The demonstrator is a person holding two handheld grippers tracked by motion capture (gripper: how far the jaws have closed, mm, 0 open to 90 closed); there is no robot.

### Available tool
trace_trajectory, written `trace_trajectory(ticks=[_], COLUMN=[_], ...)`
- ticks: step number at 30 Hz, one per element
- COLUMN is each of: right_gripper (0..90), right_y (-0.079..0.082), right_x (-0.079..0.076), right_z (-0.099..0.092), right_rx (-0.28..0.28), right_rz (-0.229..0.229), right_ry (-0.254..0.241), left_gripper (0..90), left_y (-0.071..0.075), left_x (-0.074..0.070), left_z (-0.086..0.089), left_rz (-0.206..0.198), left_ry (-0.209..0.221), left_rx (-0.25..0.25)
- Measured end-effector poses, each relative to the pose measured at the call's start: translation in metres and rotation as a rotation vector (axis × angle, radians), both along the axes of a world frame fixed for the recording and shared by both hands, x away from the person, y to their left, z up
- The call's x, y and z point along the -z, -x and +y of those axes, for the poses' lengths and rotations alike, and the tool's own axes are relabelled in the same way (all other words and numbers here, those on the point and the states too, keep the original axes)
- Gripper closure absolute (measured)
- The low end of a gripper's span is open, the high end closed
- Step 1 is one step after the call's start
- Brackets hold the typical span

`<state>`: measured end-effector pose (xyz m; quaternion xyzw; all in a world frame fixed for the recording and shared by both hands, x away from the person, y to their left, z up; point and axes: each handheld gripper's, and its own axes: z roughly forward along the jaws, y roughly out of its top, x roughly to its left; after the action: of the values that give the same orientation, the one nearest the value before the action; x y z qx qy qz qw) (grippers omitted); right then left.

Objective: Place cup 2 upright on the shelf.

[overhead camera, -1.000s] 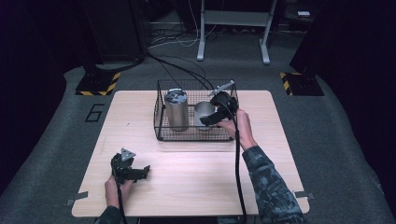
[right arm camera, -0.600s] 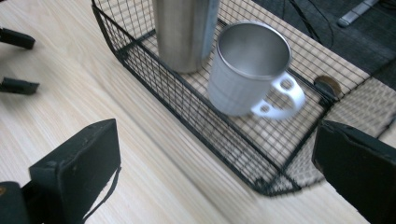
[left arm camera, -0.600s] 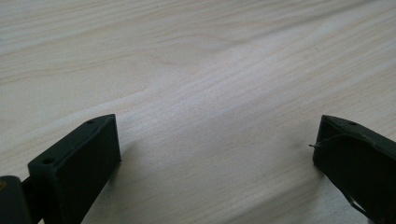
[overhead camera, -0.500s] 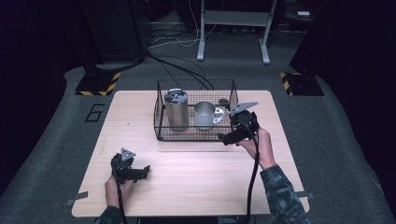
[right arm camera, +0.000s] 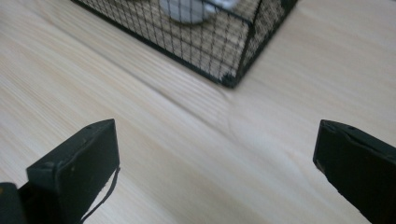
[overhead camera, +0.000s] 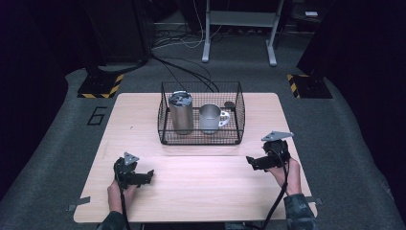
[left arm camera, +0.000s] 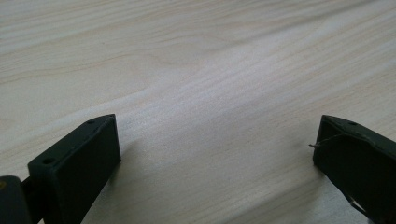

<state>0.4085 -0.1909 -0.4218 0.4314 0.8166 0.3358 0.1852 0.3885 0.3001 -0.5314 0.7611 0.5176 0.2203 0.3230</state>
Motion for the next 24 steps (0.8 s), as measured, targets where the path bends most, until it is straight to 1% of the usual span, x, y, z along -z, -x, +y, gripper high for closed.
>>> trace_trajectory(ticks=[1,3,5,6,7,10,12,14,16,17,18,19,21,23,24], right_gripper=[0.0,0.0,0.0,0.0,0.0,0.0,0.0,0.0,0.0,0.0,0.0,0.0,0.0,0.0,0.0], right_y=[0.003,0.006,0.010,0.012,0.014,0.020,0.022,0.027,0.030,0.031,0.035,0.037,0.040,0.040,0.040], right_x=[0.008,0.019,0.032,0.038,0.045,0.067,0.078,0.092,0.100,0.103,0.105,0.106,0.108,0.108,0.108], right_z=[-0.005,-0.012,-0.019,-0.021,-0.025,-0.035,-0.041,-0.048,-0.051,-0.053,-0.056,-0.058,-0.060,-0.060,-0.060], right_rx=[0.017,0.026,0.039,0.059,0.059,0.094,0.111,0.145,0.157,0.156,0.162,0.166,0.180,0.180,0.185], right_rz=[0.005,0.009,0.027,0.036,0.028,0.053,0.054,0.070,0.070,0.058,0.027,0.012,-0.006,-0.008,-0.007], right_ry=[-0.004,-0.003,0.001,0.003,0.005,0.003,0.006,0.000,0.006,0.016,-0.003,-0.006,-0.024,-0.018,-0.022], left_gripper=[0.4,0.4,0.4,0.4,0.4,0.4,0.4,0.4,0.4,0.4,0.4,0.4,0.4,0.4,0.4], left_y=[0.000,0.000,0.000,0.000,0.000,0.000,0.000,0.000,0.000,0.000,0.000,0.000,0.000,0.000,0.000], left_x=[0.000,0.000,0.000,0.000,0.000,0.000,0.000,0.000,0.000,0.000,0.000,0.000,0.000,0.000,0.000], left_z=[0.000,0.000,0.000,0.000,0.000,0.000,0.000,0.000,0.000,0.000,0.000,0.000,0.000,0.000,0.000], left_rz=[-0.003,0.001,-0.002,-0.003,0.000,0.002,-0.002,0.000,-0.001,-0.001,0.001,0.001,0.001,0.001,0.001], left_ry=[0.000,0.000,0.000,0.000,0.000,-0.001,0.000,0.000,0.001,0.001,0.001,0.001,0.000,0.000,0.000], left_rx=[-0.003,0.000,-0.003,-0.003,-0.001,0.001,-0.003,-0.001,-0.002,-0.001,-0.001,-0.001,0.000,0.000,0.000])
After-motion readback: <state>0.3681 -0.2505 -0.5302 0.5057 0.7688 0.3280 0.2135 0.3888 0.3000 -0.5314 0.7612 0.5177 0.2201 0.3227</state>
